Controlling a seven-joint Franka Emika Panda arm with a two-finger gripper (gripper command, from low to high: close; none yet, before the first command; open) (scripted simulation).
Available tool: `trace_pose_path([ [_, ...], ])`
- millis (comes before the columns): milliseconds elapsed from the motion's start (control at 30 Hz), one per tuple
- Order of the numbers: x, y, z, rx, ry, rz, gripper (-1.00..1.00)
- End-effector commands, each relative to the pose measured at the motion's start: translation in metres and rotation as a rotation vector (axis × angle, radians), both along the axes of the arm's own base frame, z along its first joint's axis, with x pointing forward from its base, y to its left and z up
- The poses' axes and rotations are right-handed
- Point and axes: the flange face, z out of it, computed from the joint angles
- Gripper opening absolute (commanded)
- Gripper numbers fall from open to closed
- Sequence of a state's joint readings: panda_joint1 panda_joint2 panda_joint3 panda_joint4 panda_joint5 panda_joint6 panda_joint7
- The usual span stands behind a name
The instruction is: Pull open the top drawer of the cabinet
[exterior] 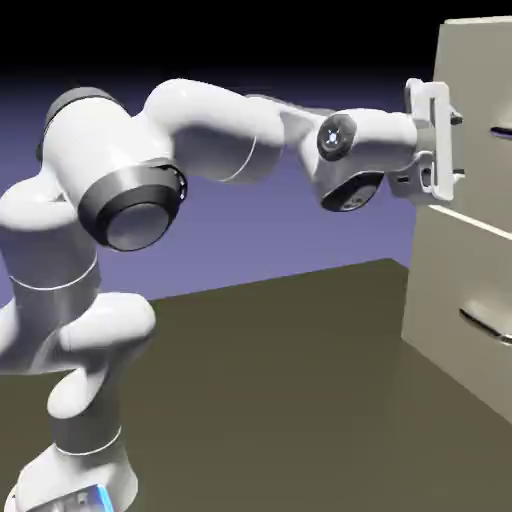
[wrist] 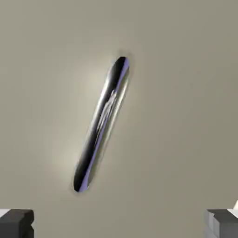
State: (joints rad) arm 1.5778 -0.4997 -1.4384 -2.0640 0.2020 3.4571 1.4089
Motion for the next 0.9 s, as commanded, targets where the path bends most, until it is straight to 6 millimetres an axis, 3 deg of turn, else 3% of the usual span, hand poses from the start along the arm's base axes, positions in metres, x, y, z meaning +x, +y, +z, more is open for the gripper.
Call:
trace_pose_path([
  [0,0.005,-0.001,-0.001,0.02,-0.003,-0.011,0.0],
  [367,0.052,0.004,-0.006,0.203,-0.057,-0.125,0.0],
  [600,0.07,0.015,-0.001,0.273,-0.106,-0.171,0.0],
  [867,0.12,0.015,-0.001,0.273,-0.106,-0.171,0.0],
])
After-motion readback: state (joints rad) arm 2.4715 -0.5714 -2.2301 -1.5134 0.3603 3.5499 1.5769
